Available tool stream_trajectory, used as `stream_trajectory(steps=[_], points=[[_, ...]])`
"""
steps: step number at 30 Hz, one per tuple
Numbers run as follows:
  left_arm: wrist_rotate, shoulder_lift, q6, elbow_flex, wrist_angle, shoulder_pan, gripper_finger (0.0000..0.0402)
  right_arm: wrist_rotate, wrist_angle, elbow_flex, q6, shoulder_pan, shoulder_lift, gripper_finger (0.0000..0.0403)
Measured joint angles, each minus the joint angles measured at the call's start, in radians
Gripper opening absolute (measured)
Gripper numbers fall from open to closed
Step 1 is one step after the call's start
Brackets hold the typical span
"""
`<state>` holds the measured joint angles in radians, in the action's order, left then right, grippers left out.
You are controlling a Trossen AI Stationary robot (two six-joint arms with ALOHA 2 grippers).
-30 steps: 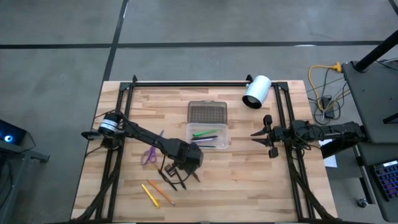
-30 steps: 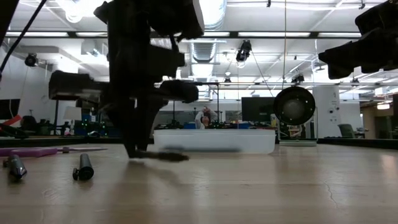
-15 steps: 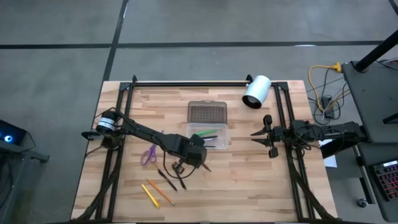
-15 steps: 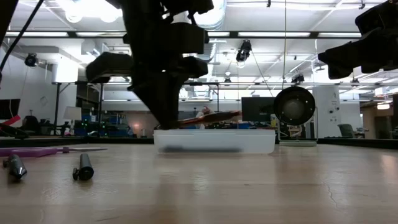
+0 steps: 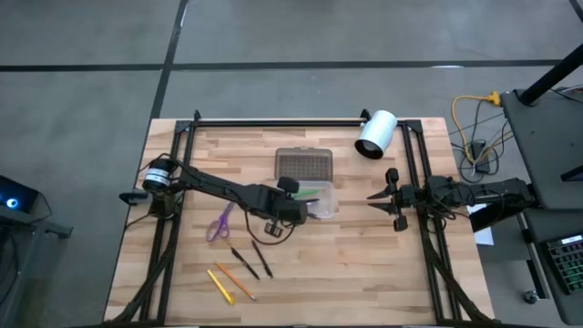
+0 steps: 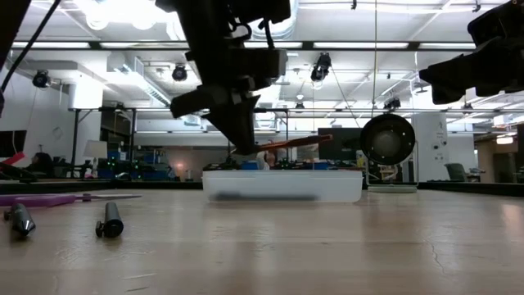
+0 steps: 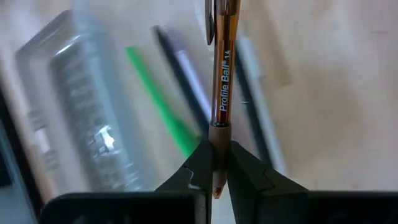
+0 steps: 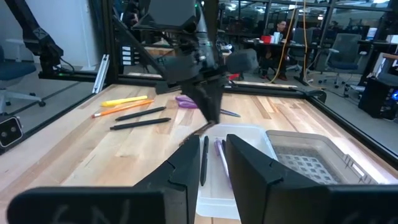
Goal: Pick & place school supplies into a supply box
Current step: Put the brown pen into the white and black supply box
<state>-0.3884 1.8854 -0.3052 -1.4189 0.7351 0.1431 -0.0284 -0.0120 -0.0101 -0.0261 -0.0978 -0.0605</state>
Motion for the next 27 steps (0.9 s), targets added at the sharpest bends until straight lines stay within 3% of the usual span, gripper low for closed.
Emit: stream_trajectory(steps=[6, 19, 27], points=[[-0.062, 0.004, 0.076, 0.0, -0.017, -0.032, 0.0011, 0.0, 0.0, 0.0, 0.0, 0.0, 0.0, 0.0081], [-0.127, 0.007, 0.083, 0.014, -0.054, -0.058, 0.0011, 0.001, 0.0, 0.0, 0.0, 0.0, 0.0, 0.0073], [-0.127, 0.007, 0.081, 0.023, -0.055, -0.068, 0.0047, 0.001, 0.0, 0.0, 0.0, 0.0, 0.0, 0.0071]])
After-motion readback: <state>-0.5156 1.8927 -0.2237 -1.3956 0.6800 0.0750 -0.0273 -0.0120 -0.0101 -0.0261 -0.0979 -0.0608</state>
